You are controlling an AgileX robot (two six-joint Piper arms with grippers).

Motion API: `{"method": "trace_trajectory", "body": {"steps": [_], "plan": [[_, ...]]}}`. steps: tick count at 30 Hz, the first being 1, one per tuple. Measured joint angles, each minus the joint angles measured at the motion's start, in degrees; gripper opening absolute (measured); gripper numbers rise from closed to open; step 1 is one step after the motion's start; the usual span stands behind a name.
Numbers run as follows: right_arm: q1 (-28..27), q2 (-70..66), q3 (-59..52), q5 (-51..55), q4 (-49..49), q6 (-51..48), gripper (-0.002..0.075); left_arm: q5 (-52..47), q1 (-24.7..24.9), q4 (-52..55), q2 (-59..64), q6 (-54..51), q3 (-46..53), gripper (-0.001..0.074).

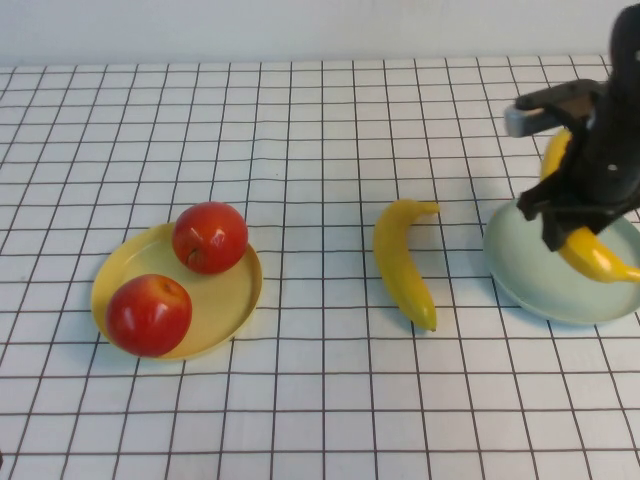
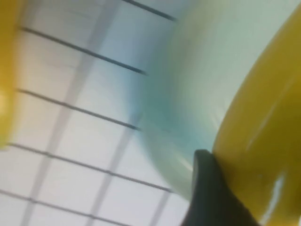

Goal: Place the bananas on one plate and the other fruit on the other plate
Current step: Put another type of fruit in the right plate

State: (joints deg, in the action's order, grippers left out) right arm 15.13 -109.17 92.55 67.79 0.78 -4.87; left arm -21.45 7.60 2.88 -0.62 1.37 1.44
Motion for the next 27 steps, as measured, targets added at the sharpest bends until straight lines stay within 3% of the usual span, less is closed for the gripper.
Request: {"method": "trace_trajectory", "body": {"steps": [4,7,16,22,27], "plan": [[-6.39,-0.73,-2.06,-0.85,-0.78,-1.48,0.0319,0.00,0.00,0.00,0.00,0.00,0.00,-0.0004],[-8.30,-1.15,-2.06,-1.99,-2.80,-3.98,0.0319,0.00,0.00,0.00,0.00,0.00,0.00,-0.0004],[-8.67,-6.14,-2.06,-2.80,-9.12,-9.39,0.0319,0.00,0.00,0.00,0.00,0.00,0.00,-0.0004],[-8.67,-6.56,-1.60,-2.59,-9.22,-7.23,0.0411,0.00,0.00,0.00,0.00,0.00,0.00,-0.0004],[-8.67,-6.56,1.05,0.63,-9.12,-5.93,0.0370,0.00,0.00,0.20,0.00,0.00,0.00,-0.0004]]}}
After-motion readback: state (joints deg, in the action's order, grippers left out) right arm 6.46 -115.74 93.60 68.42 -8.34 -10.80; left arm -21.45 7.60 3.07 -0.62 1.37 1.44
